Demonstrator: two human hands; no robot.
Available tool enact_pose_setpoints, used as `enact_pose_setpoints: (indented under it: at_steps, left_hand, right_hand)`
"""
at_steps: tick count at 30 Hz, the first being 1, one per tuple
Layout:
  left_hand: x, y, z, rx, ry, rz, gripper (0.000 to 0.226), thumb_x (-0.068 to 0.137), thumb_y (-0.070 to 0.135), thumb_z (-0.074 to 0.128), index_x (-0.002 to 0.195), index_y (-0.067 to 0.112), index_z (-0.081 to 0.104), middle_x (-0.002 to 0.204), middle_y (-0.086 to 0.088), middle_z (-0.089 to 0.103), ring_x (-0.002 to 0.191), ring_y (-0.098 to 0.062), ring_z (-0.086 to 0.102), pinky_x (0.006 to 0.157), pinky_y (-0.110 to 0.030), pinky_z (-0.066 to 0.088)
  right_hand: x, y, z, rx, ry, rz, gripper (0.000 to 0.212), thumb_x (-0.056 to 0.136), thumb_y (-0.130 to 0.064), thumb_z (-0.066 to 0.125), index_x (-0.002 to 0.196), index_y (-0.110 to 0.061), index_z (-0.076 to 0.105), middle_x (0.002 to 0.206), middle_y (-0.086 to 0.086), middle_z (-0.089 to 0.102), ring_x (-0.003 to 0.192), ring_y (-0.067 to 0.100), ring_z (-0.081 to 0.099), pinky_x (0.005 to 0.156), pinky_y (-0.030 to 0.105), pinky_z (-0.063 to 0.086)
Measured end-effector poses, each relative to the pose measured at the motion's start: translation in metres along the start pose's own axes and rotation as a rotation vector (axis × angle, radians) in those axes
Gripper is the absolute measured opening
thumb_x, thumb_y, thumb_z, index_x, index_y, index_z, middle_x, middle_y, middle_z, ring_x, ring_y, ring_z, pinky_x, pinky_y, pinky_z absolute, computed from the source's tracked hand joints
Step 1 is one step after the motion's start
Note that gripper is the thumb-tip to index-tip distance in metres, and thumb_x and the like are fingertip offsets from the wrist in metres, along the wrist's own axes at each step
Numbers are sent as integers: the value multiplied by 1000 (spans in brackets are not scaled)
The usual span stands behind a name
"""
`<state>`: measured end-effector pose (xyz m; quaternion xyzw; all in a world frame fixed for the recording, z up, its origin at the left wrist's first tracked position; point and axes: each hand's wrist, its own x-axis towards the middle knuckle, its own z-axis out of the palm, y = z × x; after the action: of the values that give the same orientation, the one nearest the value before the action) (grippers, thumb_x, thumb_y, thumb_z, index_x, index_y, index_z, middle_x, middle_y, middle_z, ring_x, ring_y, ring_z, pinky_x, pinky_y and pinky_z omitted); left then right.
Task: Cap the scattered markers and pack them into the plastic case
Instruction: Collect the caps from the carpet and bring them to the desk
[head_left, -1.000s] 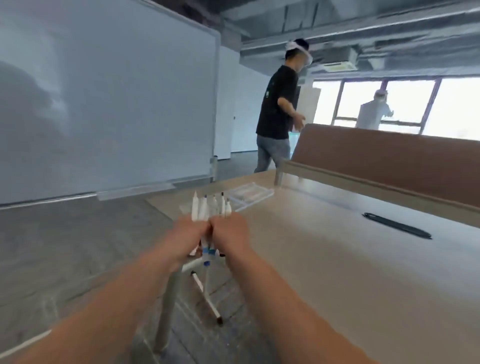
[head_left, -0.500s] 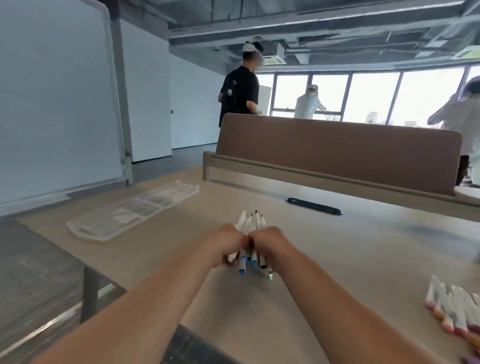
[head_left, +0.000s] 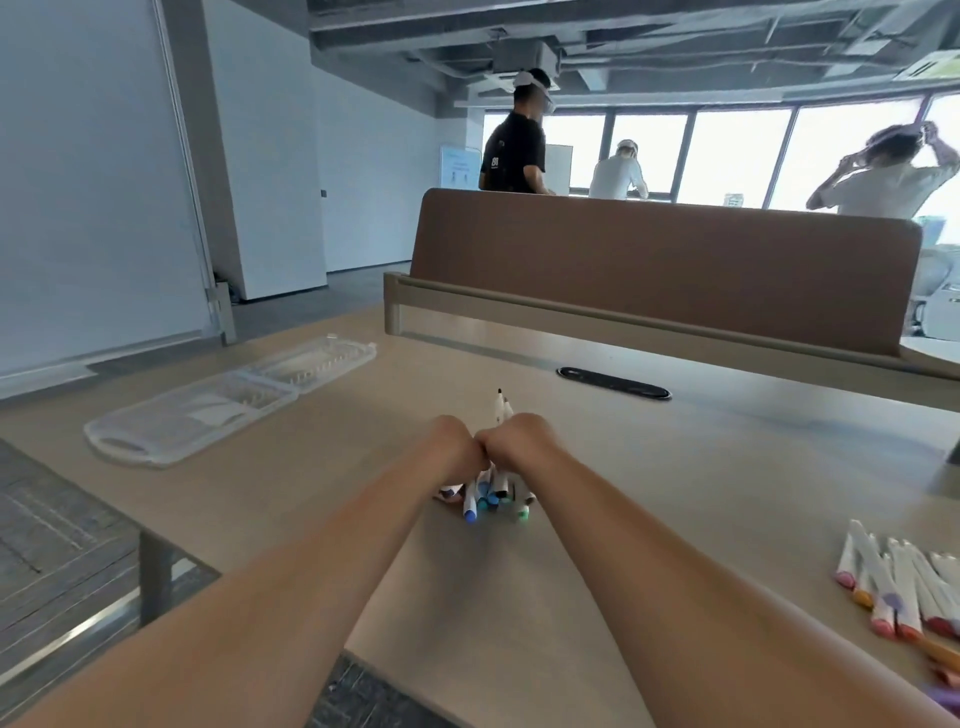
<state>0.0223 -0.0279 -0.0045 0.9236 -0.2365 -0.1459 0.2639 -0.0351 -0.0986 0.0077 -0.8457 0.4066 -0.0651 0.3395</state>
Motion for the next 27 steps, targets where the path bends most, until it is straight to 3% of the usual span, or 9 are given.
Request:
enact_pose_setpoints:
  at_steps: [7,12,16,18,23,27]
  left_hand:
    - [-4,-4,-2,-55,45,6,31,90,23,62,65,7,53,60,-10,58,48,-22,53,47,-23,38]
    - [-10,-8,-6,-48,69,32,31,88,27,64,66,10,50,64,-5,51,56,-19,47,54,-25,35]
    - [-13,-9,-7,-61,65,26,32,89,27,63,64,11,49,62,-4,50,53,-18,45,54,-25,34]
    - [-17,-9,-8,-79,63,26,34,89,25,62,62,12,46,59,-3,46,51,-17,41,51,-25,30]
    - [-30,-9,-12,-122,68,46,34,87,26,60,61,12,45,59,-3,44,52,-18,40,52,-25,30]
    - [-45,-14,-24,-195,116,72,35,87,23,59,59,12,42,58,-3,41,52,-17,37,52,-25,28]
  right_hand:
    - [-8,5,-6,-115,-23,-26,31,92,-29,54,67,-10,54,67,8,56,68,27,61,73,32,51]
    - [-11,10,-12,-139,-8,10,31,96,-25,51,72,-7,55,71,10,59,65,27,65,66,30,53]
    - [-18,10,-19,-210,-21,14,25,96,-12,46,74,-5,54,73,10,55,95,26,70,83,33,55]
    - [-21,10,-23,-246,-21,8,25,96,-11,45,73,-5,52,72,9,54,98,24,69,87,34,56]
    - [-33,11,-30,-318,-34,10,23,95,-10,43,74,-4,50,75,10,54,90,25,68,87,34,55]
    - [-44,6,-31,-259,49,-23,19,90,-11,48,71,-9,51,69,5,54,59,21,55,65,28,48]
